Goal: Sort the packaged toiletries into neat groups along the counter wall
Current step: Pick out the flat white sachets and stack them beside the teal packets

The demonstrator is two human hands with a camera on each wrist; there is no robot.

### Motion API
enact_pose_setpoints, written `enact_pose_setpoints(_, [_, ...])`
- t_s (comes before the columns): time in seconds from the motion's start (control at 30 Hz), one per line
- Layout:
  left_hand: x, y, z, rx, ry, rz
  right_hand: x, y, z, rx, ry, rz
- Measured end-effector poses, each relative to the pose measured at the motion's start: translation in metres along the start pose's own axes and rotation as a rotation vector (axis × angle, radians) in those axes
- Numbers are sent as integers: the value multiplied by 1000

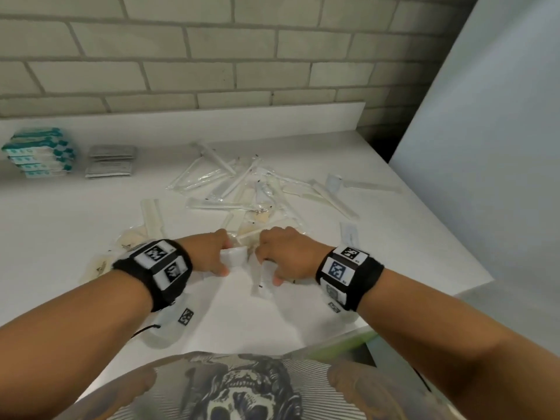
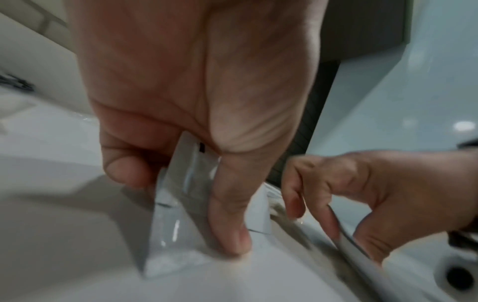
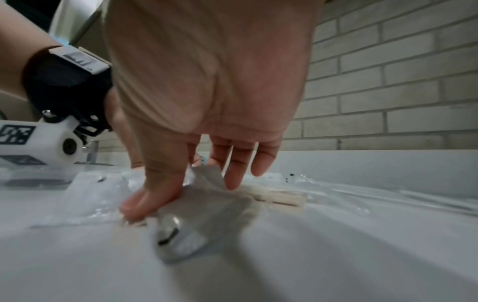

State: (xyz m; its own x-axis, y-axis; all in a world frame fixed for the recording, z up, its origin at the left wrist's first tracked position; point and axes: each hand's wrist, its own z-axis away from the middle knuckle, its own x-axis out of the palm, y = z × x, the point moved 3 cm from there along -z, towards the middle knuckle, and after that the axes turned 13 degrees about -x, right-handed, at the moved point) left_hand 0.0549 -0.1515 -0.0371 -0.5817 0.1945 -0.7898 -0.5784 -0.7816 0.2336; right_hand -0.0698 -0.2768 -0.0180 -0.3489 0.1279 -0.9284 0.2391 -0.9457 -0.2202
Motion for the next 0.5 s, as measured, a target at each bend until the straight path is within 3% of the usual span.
enact_pose_setpoints(0.07, [-2, 1, 4, 12, -13, 2, 1, 9, 9, 111, 115, -167])
enact_pose_setpoints(0.17, [-6, 10, 8, 42, -38, 2, -8, 37, 30, 427, 400, -532])
enact_pose_setpoints(0.23, [-10, 18, 8, 60, -22, 40, -15, 65, 49, 678, 555, -627])
enact_pose_setpoints(0.27, [-12, 23, 9, 65, -4, 67, -15, 78, 61, 790, 560, -598])
enact_pose_setpoints(0.37, [-15, 35, 8, 65, 44, 203, 1, 105, 87, 1014, 327, -466])
enact_pose_setpoints(0.43, [-16, 38, 7, 57, 83, 322, 11, 107, 92, 1043, 119, -351])
enact_pose_setpoints(0.5, [-14, 37, 3, 30, 93, 508, 12, 104, 89, 1034, 31, -301])
